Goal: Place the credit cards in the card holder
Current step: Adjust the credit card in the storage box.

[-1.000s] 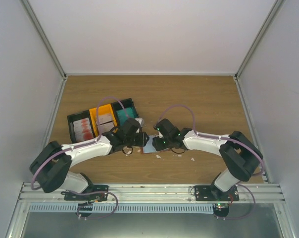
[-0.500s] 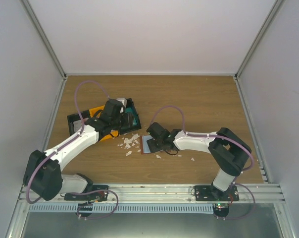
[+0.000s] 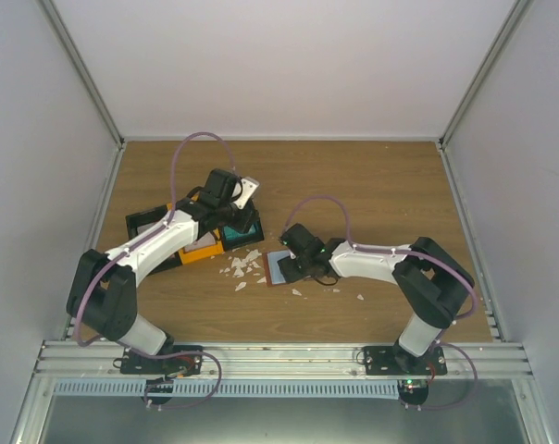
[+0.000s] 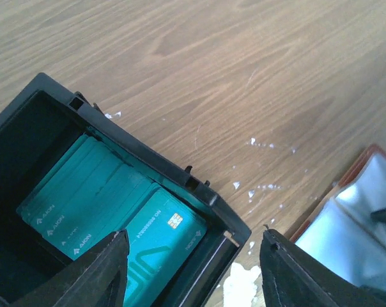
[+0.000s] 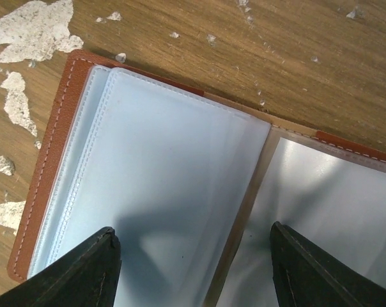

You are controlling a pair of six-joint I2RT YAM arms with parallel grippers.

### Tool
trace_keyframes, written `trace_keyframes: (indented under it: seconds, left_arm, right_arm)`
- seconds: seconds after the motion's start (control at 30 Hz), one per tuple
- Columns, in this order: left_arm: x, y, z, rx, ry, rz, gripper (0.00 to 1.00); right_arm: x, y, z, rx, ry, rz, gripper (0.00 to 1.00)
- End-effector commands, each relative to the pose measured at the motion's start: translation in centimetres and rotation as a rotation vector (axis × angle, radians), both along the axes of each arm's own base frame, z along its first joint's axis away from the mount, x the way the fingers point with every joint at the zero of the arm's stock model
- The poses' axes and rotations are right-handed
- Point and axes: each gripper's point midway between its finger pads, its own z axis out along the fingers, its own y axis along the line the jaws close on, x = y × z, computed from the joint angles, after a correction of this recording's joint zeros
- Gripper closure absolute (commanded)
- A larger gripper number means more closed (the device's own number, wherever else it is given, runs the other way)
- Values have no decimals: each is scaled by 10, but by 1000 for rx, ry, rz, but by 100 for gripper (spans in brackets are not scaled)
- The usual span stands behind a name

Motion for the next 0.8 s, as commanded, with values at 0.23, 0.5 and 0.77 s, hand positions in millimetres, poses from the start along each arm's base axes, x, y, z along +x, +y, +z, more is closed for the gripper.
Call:
trace_keyframes:
  seconds: [0.23,0.5,0.77]
  left_arm:
    - [15,18,-39,145,42,-284,50]
    - [33,41,-89,269,193,-296,60]
    - [27,37,-110,293,269,-391,56]
  right_arm:
    - [-20,-26,-28,-22,149,92,36]
    - [-17,-30,-37,-15,191,79,37]
    - [-10,-23,-43,-8,204,66,38]
